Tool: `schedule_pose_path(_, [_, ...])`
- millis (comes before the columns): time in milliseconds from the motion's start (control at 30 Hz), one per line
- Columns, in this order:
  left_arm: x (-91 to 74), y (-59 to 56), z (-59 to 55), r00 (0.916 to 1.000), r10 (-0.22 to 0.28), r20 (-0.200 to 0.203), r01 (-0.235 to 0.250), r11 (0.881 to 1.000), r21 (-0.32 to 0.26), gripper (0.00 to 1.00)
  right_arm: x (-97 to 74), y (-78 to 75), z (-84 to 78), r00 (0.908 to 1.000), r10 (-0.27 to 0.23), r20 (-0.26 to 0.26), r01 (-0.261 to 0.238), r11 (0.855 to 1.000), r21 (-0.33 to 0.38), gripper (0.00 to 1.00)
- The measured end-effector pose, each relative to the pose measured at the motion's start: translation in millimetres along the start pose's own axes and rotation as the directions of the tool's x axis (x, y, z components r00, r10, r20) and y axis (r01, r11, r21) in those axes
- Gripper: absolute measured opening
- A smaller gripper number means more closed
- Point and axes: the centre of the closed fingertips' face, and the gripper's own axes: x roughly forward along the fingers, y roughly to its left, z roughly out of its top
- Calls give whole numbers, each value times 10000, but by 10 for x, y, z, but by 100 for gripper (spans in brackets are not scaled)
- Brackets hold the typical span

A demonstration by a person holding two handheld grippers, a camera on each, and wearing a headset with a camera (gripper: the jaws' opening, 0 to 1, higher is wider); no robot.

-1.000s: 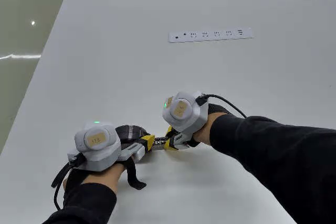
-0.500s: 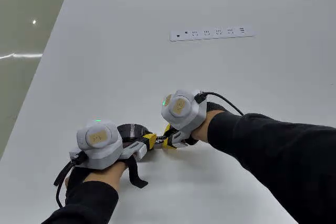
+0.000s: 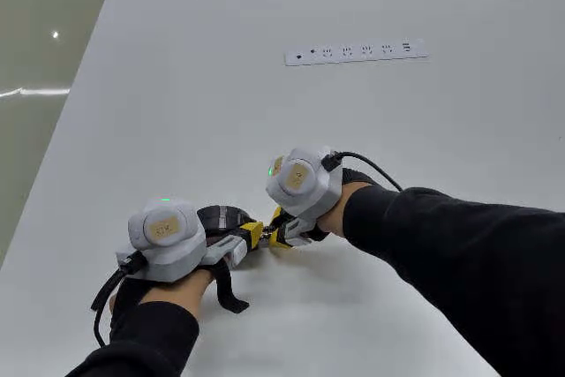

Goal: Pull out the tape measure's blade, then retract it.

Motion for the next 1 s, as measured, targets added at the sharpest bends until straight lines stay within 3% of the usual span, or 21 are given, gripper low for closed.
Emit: schedule_pose_path(1000, [-2, -3, -4, 10000, -50, 11, 50, 10000, 14, 57, 83, 41, 94, 10000, 80, 38, -79, 9998, -194, 9])
